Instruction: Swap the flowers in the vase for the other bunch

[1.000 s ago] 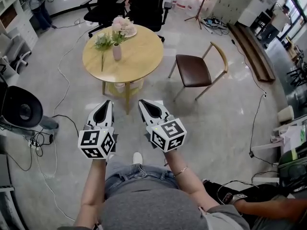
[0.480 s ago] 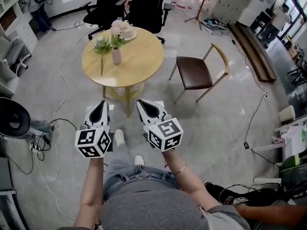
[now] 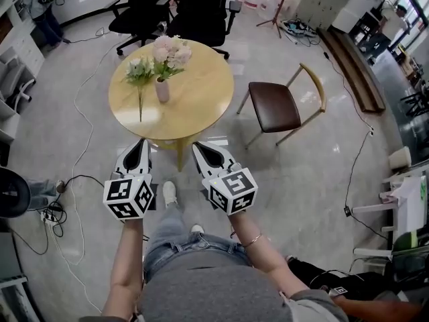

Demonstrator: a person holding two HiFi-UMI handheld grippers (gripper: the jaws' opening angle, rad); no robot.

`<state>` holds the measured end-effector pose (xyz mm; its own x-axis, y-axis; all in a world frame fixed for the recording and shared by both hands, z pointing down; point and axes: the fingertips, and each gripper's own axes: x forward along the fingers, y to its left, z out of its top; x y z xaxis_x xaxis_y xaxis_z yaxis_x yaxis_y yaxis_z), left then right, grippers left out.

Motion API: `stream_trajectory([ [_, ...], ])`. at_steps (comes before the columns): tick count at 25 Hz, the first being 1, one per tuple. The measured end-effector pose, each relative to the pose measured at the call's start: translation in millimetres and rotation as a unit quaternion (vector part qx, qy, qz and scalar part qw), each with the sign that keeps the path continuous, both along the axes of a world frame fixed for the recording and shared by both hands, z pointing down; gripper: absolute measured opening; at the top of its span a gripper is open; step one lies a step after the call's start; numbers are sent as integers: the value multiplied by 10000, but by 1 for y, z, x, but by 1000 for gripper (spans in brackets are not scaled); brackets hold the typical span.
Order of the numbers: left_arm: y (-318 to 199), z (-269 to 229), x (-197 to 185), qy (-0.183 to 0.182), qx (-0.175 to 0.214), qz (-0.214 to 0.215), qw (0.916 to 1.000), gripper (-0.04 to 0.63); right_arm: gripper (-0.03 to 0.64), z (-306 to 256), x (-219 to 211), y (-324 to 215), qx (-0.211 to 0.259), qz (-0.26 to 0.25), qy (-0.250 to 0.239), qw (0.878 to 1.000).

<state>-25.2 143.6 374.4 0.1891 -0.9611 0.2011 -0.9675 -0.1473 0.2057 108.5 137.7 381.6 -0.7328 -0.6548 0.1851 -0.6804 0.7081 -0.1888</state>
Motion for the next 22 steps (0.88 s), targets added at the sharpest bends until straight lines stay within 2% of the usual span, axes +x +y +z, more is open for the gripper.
stream_trajectory([
  [15,-125,23,-62,101,-293,308,9990,17,11,24,-61,-124,-313,284,308,9986],
  [22,-171,28,-71,147,-308,619,9975,18,11,36,-74,-161,-438,481,452,9969],
])
